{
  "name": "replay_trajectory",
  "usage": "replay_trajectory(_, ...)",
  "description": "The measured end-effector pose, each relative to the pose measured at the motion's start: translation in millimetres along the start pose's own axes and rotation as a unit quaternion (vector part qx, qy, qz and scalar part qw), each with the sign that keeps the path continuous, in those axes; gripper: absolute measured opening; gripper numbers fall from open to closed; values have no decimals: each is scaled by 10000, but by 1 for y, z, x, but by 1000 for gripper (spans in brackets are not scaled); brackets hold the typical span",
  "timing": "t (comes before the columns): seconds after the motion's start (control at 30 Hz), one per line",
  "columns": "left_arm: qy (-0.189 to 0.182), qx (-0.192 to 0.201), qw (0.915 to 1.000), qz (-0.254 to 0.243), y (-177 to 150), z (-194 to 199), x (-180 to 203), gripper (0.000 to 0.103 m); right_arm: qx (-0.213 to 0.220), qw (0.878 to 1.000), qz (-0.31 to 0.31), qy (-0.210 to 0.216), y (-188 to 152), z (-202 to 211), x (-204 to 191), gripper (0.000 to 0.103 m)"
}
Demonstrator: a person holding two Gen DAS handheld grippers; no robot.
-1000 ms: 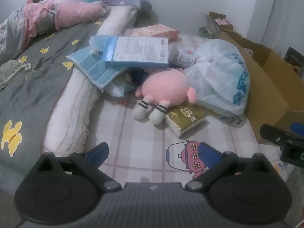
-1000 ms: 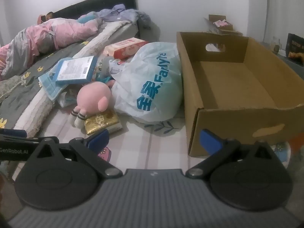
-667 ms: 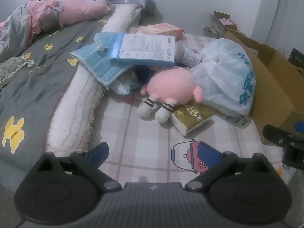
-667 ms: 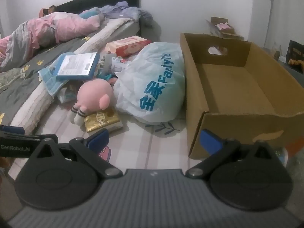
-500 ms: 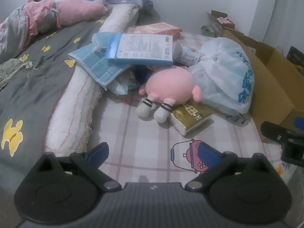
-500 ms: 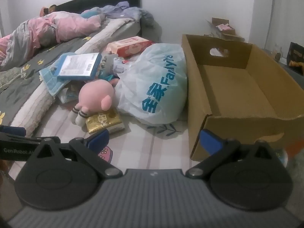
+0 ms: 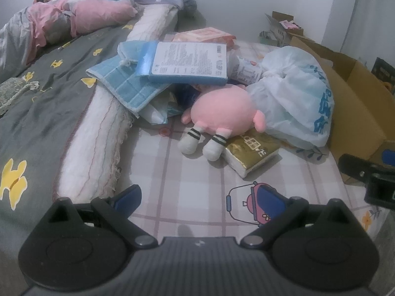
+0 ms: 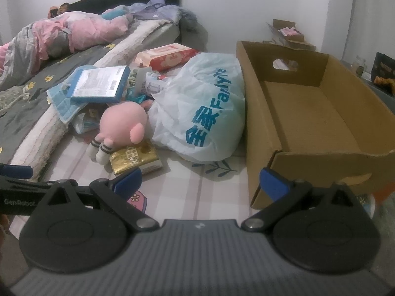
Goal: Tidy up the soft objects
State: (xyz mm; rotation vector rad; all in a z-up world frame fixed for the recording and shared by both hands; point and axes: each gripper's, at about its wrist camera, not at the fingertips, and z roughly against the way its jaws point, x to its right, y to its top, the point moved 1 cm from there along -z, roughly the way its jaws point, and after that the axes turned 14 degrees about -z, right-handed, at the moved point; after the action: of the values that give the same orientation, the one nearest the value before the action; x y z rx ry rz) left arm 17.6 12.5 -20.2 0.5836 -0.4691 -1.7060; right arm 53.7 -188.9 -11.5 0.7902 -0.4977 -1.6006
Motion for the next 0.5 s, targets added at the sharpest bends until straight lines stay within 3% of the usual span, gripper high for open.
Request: replay_trajectory(0.5,-101,48,9998,-154,6,-3,-2,100,-2,9999,-64,-86,5,-3,-3,102)
